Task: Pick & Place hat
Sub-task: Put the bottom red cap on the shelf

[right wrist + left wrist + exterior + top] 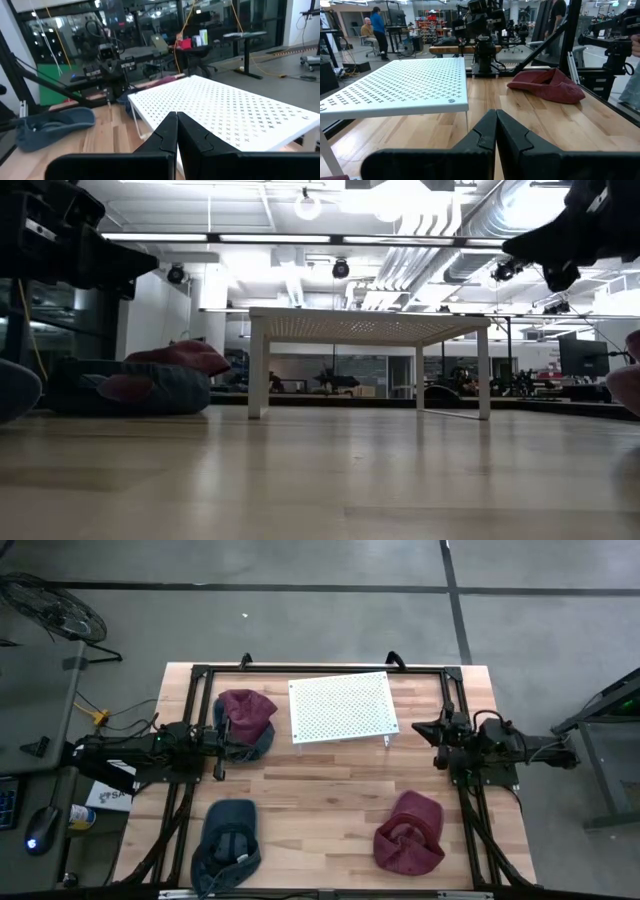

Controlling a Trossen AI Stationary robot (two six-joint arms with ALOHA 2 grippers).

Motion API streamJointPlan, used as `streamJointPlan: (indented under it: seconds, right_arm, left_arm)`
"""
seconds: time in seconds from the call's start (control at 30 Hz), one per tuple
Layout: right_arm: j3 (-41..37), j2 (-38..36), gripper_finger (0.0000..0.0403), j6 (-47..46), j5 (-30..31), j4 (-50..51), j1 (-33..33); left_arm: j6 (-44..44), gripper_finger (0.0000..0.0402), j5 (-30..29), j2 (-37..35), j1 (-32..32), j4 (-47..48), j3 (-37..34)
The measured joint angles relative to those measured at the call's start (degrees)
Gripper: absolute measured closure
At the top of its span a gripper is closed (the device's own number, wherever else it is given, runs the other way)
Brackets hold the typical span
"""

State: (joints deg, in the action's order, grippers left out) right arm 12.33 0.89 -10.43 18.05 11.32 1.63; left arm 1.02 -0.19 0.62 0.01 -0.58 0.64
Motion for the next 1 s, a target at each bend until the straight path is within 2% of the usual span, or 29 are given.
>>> streamJointPlan:
  seconds: [0.13, 0.33, 1.0]
  right_arm:
    - [4.1, 1.8, 0.0402, 0.2, -1.3, 5.2, 0.0]
    - [10.3, 8.9, 0.0402, 0.3, -4.3, 8.2, 0.0]
    - [31.3, 44.2, 0.0402, 10.2, -23.4, 31.0, 0.0]
  left_arm:
    - [0.0, 0.0394, 0.0, 0.0, 0.0, 0.0, 0.0]
    - [0.0, 0.0394, 0.0, 0.0, 0.0, 0.0, 0.0]
    - [0.0, 0.0394, 0.0, 0.0, 0.0, 0.0, 0.0]
